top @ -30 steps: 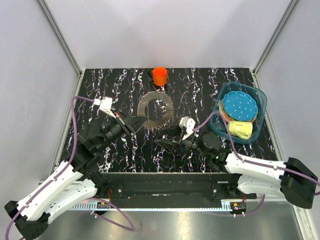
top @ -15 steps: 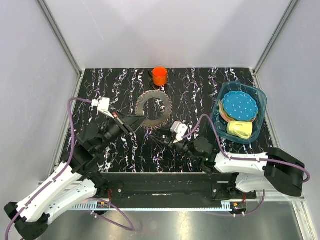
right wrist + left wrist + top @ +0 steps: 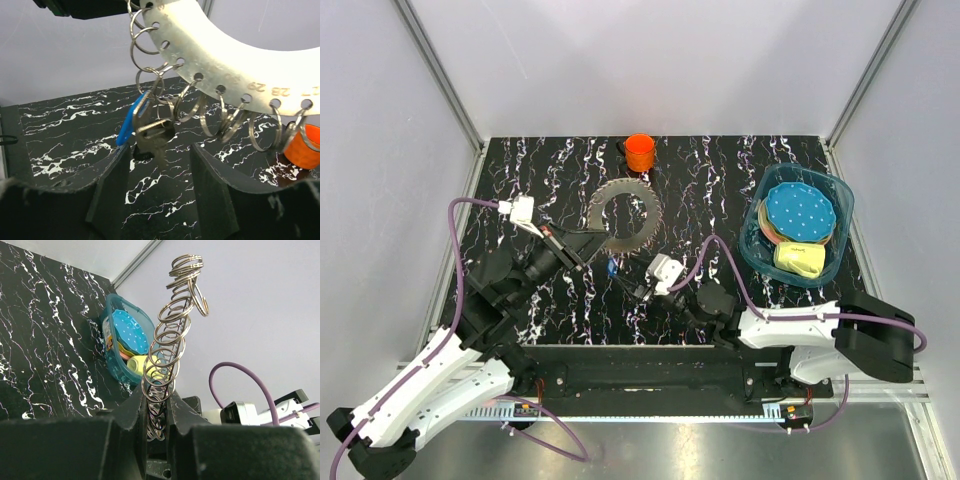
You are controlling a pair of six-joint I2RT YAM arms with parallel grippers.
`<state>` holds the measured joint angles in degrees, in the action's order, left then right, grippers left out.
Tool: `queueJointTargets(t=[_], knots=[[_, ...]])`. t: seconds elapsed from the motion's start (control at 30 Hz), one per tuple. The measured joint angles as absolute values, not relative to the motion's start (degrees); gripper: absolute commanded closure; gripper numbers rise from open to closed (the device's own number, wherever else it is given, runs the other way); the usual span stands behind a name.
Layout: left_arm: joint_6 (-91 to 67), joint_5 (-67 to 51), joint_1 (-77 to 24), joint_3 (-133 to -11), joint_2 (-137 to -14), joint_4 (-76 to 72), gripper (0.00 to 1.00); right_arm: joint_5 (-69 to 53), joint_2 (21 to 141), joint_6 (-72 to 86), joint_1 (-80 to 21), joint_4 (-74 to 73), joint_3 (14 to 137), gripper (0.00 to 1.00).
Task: Remove the keys from the keyring
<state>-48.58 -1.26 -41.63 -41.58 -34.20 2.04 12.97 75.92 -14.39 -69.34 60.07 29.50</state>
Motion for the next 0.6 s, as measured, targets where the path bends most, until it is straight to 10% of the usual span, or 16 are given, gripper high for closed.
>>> queueJointTargets(t=[0.6], knots=[[-49.2, -0.5, -41.6, -41.1, -33.4, 2.9, 1.00, 22.0, 79.7, -22.2, -71.5, 68.1, 29.8, 0.66]])
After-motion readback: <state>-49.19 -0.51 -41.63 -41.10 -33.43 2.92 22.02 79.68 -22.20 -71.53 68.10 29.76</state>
